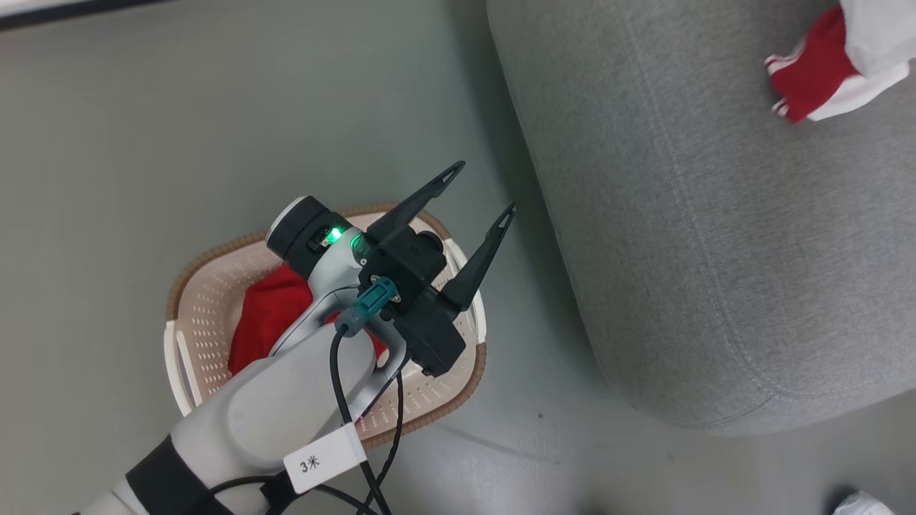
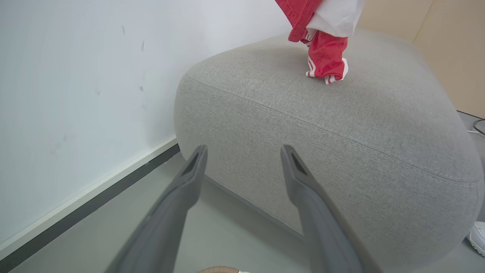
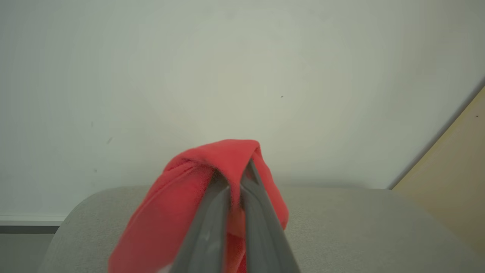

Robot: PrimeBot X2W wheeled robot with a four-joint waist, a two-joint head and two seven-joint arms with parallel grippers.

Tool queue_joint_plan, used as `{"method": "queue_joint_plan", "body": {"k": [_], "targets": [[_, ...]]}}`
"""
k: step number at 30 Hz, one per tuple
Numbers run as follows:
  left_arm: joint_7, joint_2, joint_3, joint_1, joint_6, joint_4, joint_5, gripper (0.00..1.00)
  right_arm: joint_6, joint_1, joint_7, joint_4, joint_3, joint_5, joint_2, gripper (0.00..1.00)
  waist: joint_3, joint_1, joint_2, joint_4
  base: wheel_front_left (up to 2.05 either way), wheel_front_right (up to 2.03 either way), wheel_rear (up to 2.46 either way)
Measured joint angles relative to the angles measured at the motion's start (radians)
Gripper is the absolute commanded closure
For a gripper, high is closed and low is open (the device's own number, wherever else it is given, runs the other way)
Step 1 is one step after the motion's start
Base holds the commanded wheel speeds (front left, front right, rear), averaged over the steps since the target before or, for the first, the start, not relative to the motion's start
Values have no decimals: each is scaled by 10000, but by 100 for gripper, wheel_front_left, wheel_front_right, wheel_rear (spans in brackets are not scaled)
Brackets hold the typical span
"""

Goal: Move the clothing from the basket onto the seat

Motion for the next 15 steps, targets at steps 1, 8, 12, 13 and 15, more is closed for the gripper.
{"method": "queue_joint_plan", "body": {"k": [1, 8, 12, 13, 15], "targets": [[0, 8, 4, 1, 6, 0, 0, 0, 0, 25, -75, 136, 105, -21, 148, 100, 124, 0, 0, -1, 0, 0, 0], [33, 10, -182, 25, 4, 6, 134, 0, -15, 965, -424, 1300, 322, -21, 993, 100, 644, -1, 0, -61, 0, 0, 0], [33, 12, -255, 81, 2, 44, 205, 0, -65, 1333, -598, 1730, 393, 36, 1421, 72, 586, -3, -1, -60, 0, 0, 0], [33, 10, -244, 84, 2, 46, 199, 0, -65, 1359, -652, 1758, 416, 75, 1482, 54, 556, -3, -1, -57, 0, 0, 0], [31, 10, -207, 123, 2, 81, 184, 0, -63, 1432, -727, 1841, 437, 77, 1567, 15, 488, -3, -1, -58, 0, 0, 0]]}}
